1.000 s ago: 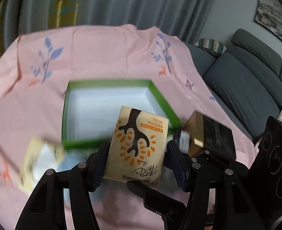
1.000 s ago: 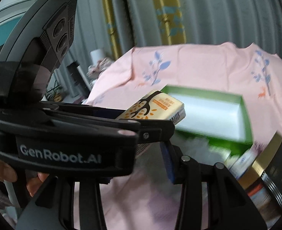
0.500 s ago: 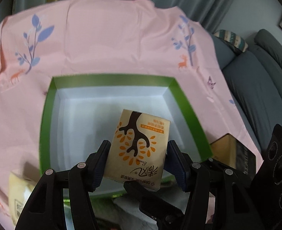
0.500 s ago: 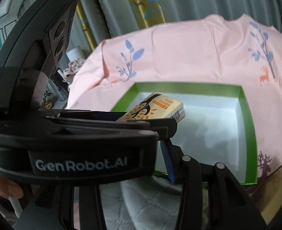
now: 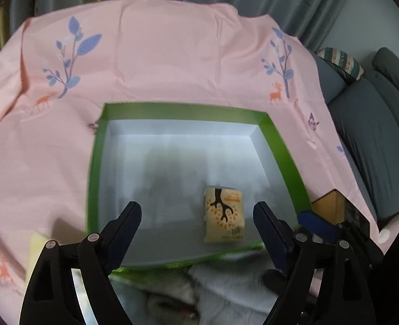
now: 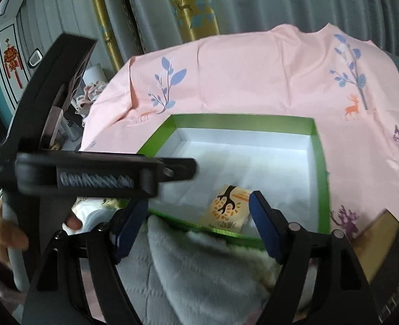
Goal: Organize soft objects
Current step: 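Carry the tissue pack into the green box and open the right gripper, then grasp the mauve and grey towels with the right gripper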
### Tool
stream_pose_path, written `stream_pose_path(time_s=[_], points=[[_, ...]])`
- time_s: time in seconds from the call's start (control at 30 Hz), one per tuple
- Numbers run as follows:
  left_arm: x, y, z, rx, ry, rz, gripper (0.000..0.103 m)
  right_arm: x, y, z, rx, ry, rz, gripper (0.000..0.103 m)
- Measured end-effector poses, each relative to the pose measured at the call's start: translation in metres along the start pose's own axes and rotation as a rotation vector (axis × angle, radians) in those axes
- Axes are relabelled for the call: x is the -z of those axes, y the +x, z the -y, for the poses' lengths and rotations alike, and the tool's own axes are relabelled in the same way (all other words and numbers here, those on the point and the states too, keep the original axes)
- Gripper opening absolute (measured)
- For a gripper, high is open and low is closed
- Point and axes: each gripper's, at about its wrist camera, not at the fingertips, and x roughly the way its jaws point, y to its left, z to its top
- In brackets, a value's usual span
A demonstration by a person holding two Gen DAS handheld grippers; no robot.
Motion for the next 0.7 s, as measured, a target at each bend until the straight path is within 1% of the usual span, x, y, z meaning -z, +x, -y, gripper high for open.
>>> stream_pose_path(time_s=[0.03, 0.1, 0.2, 0.37, 0.5, 0.57, 0.7], points=[[0.003, -0.008, 0.0, -0.009, 0.008, 0.012, 0.087, 0.004, -0.01, 0.0, -0.007, 0.004, 0.009, 0.079], [0.01, -0.023, 0.0, -0.023, 0.022, 0.036, 0.093, 0.01, -0.022, 0.0, -0.013, 0.009, 0.019, 0.081], [0.025, -0.047, -0.002, -0.017, 0.031, 0.068, 0.095, 0.024, -0.042, 0.001, -0.004, 0.011, 0.029, 0.082], [0.057, -0.08, -0.011, 0.028, 0.016, 0.101, 0.095, 0.053, -0.068, -0.001, -0.008, 0.006, 0.035, 0.082], [0.083, -0.091, -0.015, 0.058, -0.001, 0.09, 0.095, 0.072, -0.082, -0.004, 0.0, -0.009, 0.039, 0.082], [0.099, -0.093, -0.016, 0.073, -0.013, 0.09, 0.095, 0.079, -0.086, -0.004, -0.017, -0.002, 0.04, 0.082], [0.129, -0.094, -0.018, 0.097, -0.042, 0.094, 0.095, 0.093, -0.087, -0.003, -0.022, 0.015, 0.033, 0.082]])
